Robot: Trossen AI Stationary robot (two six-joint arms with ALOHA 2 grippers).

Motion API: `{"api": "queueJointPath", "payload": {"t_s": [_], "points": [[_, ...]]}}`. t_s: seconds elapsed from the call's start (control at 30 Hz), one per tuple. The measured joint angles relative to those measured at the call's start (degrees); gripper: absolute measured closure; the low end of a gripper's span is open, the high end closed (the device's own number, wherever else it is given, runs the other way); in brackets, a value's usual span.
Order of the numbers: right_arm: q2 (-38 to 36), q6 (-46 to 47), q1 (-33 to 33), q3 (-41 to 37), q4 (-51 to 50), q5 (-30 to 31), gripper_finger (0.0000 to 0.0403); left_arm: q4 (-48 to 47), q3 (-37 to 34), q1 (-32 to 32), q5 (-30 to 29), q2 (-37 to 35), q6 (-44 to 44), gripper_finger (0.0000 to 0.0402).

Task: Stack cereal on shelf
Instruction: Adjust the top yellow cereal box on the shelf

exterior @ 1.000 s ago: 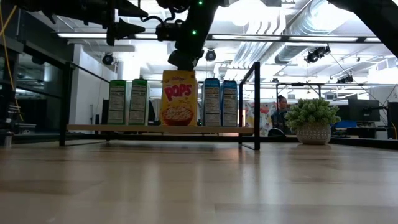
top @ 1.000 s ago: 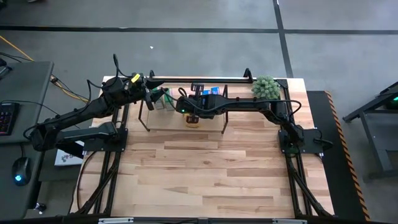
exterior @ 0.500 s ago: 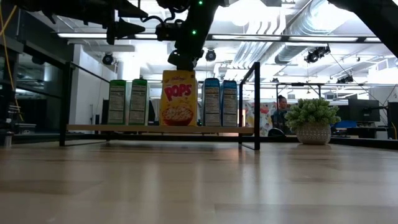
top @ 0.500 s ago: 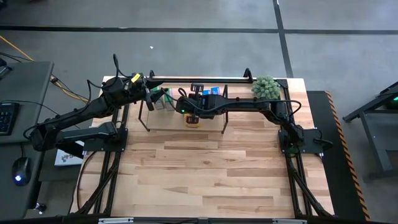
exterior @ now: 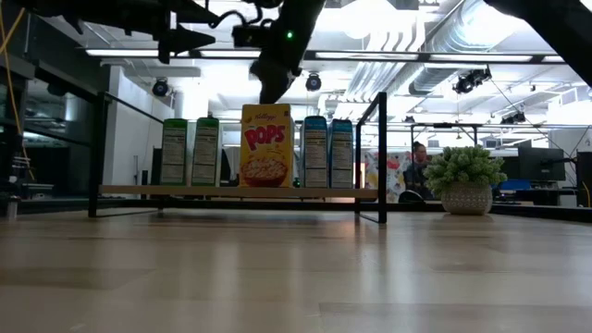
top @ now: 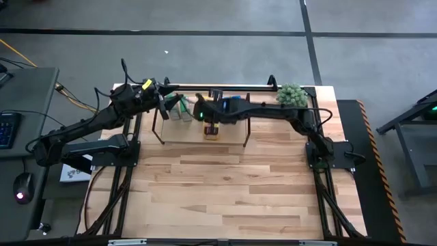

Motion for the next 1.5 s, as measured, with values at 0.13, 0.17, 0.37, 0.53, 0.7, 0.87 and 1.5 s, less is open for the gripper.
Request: {"api": "queueJointPath", "payload": {"t_s": [0.13,0.17,0.37,0.53,0.7,0.87,1.5], "points": [[0.0,3.0,-5.5,5.7,-4.1,-12.9,0.0304,0.1,0.0,0.2,-1.7,0.0,-0.5,0.0165],[0.0,4.0,-7.5,6.7,-4.5,-17.0,0.0304,0.1,0.0,0.2,-1.6,0.0,-0.9,0.0165],[0.0,6.3,-19.4,8.4,-4.6,-40.4,0.0304,-2.1,0.0,0.1,-0.1,-0.7,-5.2,0.0165],[1.2,10.9,-26.7,8.4,-3.0,-50.4,0.0304,-3.1,0.0,0.1,5.4,-1.3,-10.3,0.0165],[5.1,12.6,-28.9,8.4,-1.6,-55.5,0.0304,-2.8,0.0,0.1,8.6,-1.3,-15.4,0.0165],[8.1,11.6,-28.8,8.4,-1.5,-57.3,0.0304,-2.7,0.0,0.0,8.7,-1.3,-17.9,0.0165],[13.2,9.8,-29.0,8.4,1.7,-52.6,0.0304,-2.9,0.0,0.0,7.1,-1.3,-17.5,0.0165]]}}
